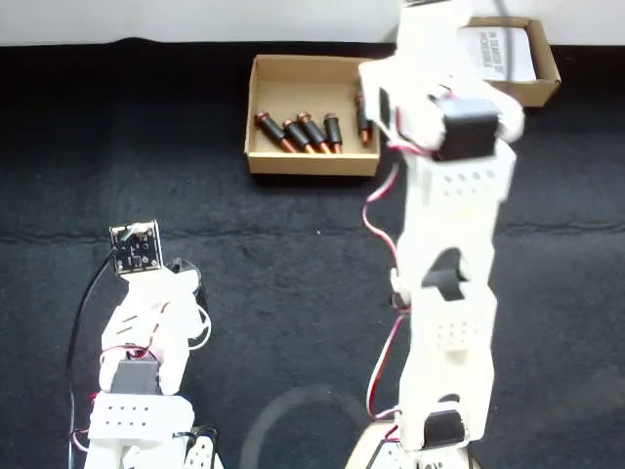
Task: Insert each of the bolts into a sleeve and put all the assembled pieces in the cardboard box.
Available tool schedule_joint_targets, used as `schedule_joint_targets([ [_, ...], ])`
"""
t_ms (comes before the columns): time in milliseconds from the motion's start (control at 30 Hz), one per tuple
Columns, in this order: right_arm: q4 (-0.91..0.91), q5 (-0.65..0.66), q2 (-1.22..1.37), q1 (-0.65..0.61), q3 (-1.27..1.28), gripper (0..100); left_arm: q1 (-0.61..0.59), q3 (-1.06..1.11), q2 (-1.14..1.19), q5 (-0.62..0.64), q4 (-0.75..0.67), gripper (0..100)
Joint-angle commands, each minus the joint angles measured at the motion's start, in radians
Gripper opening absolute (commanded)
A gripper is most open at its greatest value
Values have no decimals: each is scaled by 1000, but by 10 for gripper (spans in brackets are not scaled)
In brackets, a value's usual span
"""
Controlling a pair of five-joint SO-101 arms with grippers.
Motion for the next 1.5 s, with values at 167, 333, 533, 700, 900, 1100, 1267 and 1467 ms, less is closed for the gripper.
schedule_joint_targets([
  [167, 15, 3, -519, 35, 208, 202, -10, 27, 19, -8, -31, 17],
  [333, 12, 3, -914, 35, 727, 202, -10, 27, 19, -8, -28, 17],
  [533, 8, 6, -1368, 36, 1349, 202, -10, 27, 19, -8, -26, 17],
  [700, 4, 8, -1695, 36, 1799, 202, -10, 27, 19, -8, -26, 17],
  [900, -147, 8, -2018, 36, 2244, 202, -5, 27, 19, -6, -8, 14],
  [1100, -349, 8, -2278, 36, 2704, 202, 36, 27, 12, -6, 72, 13],
  [1267, -433, 8, -2350, 36, 2905, 202, 2, 18, 10, -3, 112, 13],
  [1467, -441, 12, -2246, 31, 2965, 202, -71, 18, 10, -3, 114, 13],
])
